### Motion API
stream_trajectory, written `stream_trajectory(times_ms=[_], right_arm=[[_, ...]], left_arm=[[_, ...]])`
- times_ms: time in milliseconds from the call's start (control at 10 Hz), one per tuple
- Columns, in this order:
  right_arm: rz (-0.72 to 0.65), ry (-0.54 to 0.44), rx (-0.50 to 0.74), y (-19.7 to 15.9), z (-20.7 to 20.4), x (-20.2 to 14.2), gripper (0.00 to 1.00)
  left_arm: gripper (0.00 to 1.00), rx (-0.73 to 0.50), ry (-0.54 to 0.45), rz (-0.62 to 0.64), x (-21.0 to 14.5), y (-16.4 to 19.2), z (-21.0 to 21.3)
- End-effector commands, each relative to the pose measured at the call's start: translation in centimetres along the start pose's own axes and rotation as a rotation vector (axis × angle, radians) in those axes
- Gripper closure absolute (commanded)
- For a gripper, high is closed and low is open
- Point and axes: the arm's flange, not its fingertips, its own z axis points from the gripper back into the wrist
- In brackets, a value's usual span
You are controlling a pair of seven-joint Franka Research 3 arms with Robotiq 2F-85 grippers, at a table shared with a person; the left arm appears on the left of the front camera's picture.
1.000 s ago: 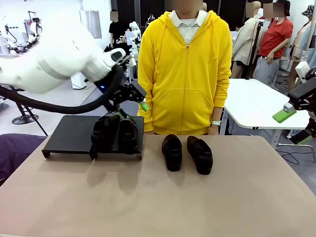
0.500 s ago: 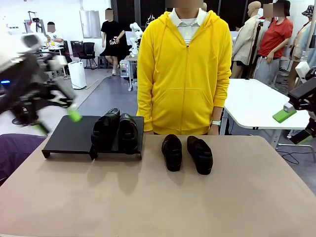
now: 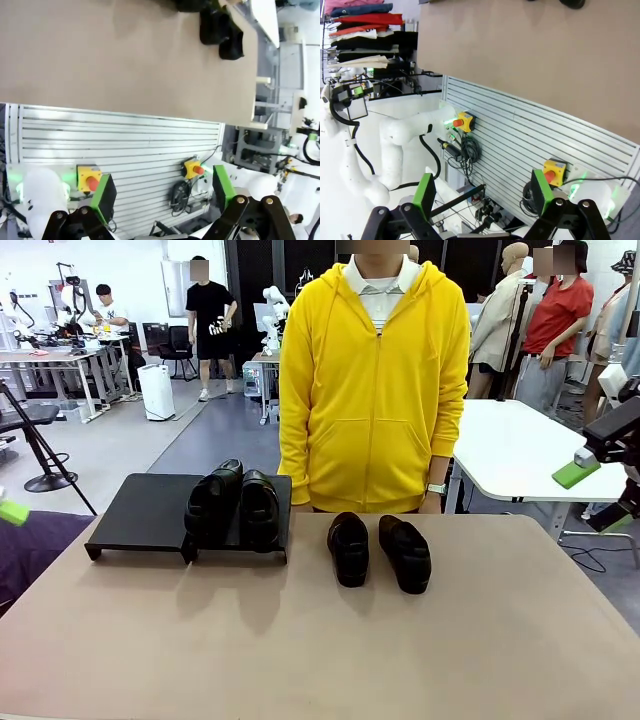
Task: Organize the shoes by placing them on the stand.
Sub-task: Place the Shoe from the middle of the table onto the Shoes Stand, then pick up one Shoe and place it in the middle of the table.
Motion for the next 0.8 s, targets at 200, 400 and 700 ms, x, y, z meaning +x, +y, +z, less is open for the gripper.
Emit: stream_trajectory(times_ms=[200, 400, 700], right_arm=[[0.022, 0.003, 0.016, 0.14, 0.19, 0.11, 0.0], [0.022, 0.003, 0.016, 0.14, 0.19, 0.11, 0.0], [0.022, 0.003, 0.016, 0.14, 0.19, 0.11, 0.0]], left_arm=[[0.0, 0.05, 0.054, -0.045, 1.3, -2.82, -0.2], [0.0, 0.05, 0.054, -0.045, 1.3, -2.82, -0.2], [0.0, 0.05, 0.054, -0.045, 1.3, -2.82, -0.2]])
